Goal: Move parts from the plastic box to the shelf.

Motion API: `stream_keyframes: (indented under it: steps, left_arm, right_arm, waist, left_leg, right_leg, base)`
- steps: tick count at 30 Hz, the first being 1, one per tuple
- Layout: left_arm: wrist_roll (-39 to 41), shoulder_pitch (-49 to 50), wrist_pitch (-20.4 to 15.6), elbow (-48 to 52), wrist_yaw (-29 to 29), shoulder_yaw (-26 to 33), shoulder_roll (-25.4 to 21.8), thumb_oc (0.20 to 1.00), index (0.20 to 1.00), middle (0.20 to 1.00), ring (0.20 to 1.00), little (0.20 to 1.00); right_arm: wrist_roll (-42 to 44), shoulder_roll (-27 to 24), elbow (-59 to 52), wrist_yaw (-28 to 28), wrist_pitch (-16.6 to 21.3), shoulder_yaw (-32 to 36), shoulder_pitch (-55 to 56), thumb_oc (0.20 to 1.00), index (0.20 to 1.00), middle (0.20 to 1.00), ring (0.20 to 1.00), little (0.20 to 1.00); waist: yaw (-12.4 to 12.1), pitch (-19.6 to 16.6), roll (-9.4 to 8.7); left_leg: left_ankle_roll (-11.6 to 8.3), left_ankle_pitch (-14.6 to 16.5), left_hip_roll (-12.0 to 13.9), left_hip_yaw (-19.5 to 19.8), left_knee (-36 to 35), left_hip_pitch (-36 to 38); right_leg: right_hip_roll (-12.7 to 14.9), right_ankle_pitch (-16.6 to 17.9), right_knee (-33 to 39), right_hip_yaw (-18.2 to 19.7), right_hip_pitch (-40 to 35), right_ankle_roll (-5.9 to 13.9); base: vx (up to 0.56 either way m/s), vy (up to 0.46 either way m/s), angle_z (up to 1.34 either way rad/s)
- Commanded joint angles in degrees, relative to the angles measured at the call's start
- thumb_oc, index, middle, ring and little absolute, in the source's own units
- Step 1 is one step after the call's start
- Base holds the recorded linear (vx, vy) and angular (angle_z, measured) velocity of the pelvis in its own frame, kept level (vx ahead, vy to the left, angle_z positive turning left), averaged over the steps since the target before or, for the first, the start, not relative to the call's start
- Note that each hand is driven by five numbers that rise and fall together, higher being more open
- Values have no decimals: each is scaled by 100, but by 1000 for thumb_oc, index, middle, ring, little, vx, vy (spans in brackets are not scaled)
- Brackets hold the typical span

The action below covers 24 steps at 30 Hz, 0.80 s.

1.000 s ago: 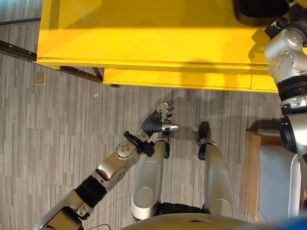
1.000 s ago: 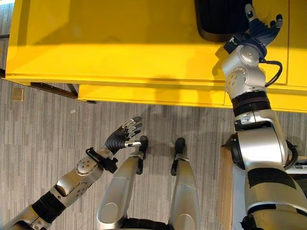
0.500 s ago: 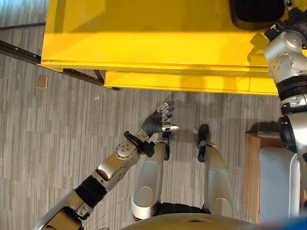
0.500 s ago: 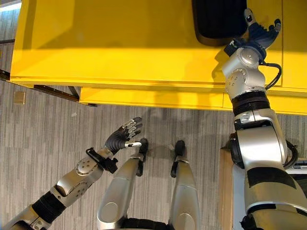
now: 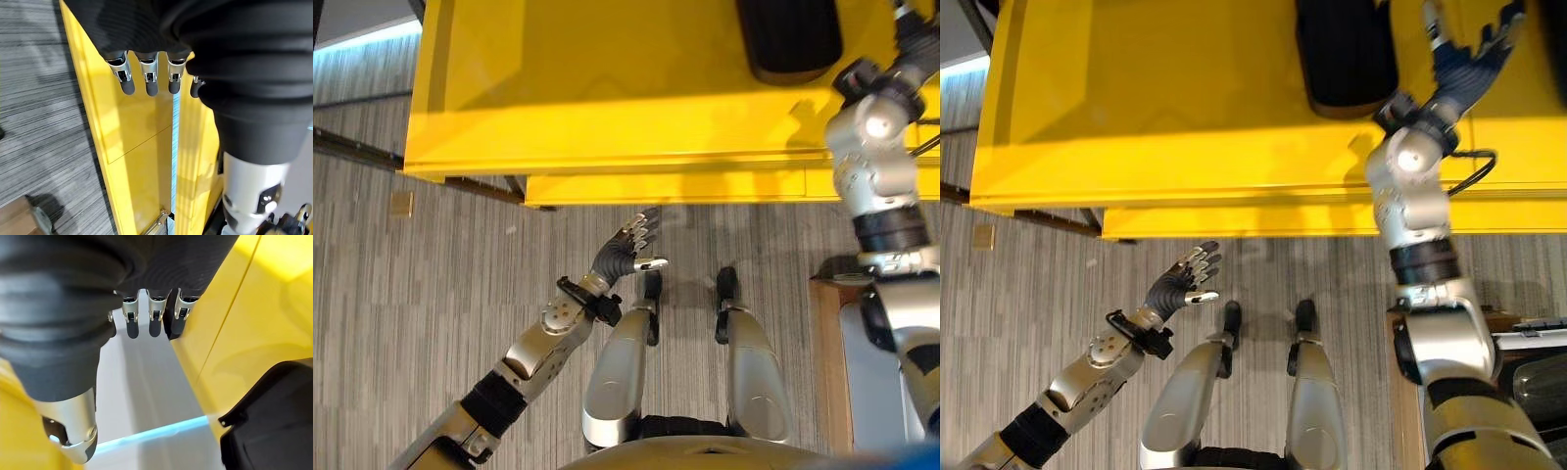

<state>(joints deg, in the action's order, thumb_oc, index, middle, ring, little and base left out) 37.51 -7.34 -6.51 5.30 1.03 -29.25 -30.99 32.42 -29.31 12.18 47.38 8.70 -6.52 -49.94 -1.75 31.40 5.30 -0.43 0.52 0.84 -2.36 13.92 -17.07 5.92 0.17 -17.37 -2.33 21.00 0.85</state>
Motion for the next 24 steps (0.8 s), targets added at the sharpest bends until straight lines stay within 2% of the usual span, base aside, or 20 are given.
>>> stream_keyframes:
  steps: [1,4,5,6,8,9,13,17,19,23,24]
  left_arm:
    - [-122,360,-463,550,-112,147,184,1000,1000,1000,1000,1000]
    - [-167,546,-538,635,-39,306,251,1000,1000,1000,1000,1000]
    - [-160,686,-549,685,-12,453,334,1000,1000,1000,1000,1000]
    - [-155,723,-560,691,-12,474,350,1000,1000,1000,1000,1000]
    - [-162,950,-554,763,8,639,441,1000,1000,1000,1000,1000]
    - [-165,1190,-524,861,-115,882,488,1000,1000,1000,1000,1000]
    - [32,1826,-546,1076,-294,1235,386,1000,1000,1000,1000,1000]
    - [159,2032,-467,1178,-272,1302,352,1000,1000,1000,1000,1000]
    - [216,2185,-133,1184,-256,1371,299,1000,1000,1000,1000,1000]
    - [29,2320,302,1183,-318,1350,278,1000,1000,1000,1000,1000]
    - [-400,2352,572,1106,-511,1264,214,1000,1000,1000,1000,1000]
  right_arm:
    - [-154,-5,-670,-509,-114,278,318,1000,1000,1000,1000,1000]
    - [0,245,-1351,-873,-218,202,1219,1000,1000,1000,1000,1000]
    - [110,384,-1753,-1180,-176,90,2009,1000,1000,1000,1000,1000]
    - [122,404,-1829,-1252,-189,87,2151,1000,1000,1000,1000,1000]
    - [245,376,-2337,-1760,-45,116,3233,1000,1000,1000,1000,1000]
    - [318,392,-2892,-2300,-41,145,4226,1000,1000,1000,1000,1000]
    - [609,137,-3604,-3543,288,270,6057,1000,1000,1000,1000,1000]
    - [666,-6,-3664,-3937,350,327,6451,1000,1000,1000,1000,1000]
    - [589,-194,-3548,-4154,618,286,6632,1000,1000,1000,1000,1000]
    - [583,-327,-3571,-3880,740,213,6501,1000,1000,1000,1000,1000]
    - [460,-401,-3535,-3510,795,223,6340,1000,1000,1000,1000,1000]
  waist:
    - [170,-192,-54]
    - [324,-293,-120]
    - [462,-377,-177]
    - [485,-404,-188]
    - [630,-550,-246]
    - [781,-753,-321]
    - [1019,-1263,-528]
    - [1041,-1448,-598]
    - [970,-1679,-669]
    - [889,-1808,-711]
    - [864,-1834,-711]
  left_leg:
    - [-117,310,428,-11,-154,285]
    - [-115,292,449,-66,-286,446]
    - [-103,282,470,-120,-355,566]
    - [-101,277,474,-132,-376,595]
    - [-85,251,502,-200,-506,752]
    - [-76,217,530,-280,-663,914]
    - [-117,10,633,-439,-1221,1310]
    - [-165,-98,680,-521,-1467,1445]
    - [-188,-140,668,-582,-1657,1600]
    - [-137,-24,574,-590,-1616,1723]
    - [-97,100,512,-618,-1506,1752]
  right_leg:
    - [86,-681,-113,161,-426,217]
    - [55,-633,27,248,-556,241]
    - [34,-590,125,320,-653,257]
    - [29,-582,149,333,-680,260]
    - [10,-536,276,403,-807,306]
    - [-25,-485,454,483,-960,358]
    - [-70,-365,914,563,-1370,498]
    - [-60,-286,1177,491,-1544,545]
    - [-21,-193,1473,355,-1773,596]
    - [-6,-158,1594,302,-1921,606]
    - [3,-162,1615,298,-1956,605]
  base:
    - [-37,83,-7]
    - [-35,71,-9]
    - [-16,58,-15]
    - [-6,73,-18]
    - [-9,60,-27]
    - [-45,68,-29]
    - [-53,36,-28]
    - [-42,13,-3]
    - [-79,52,2]
    - [-16,101,0]
    - [-26,329,0]
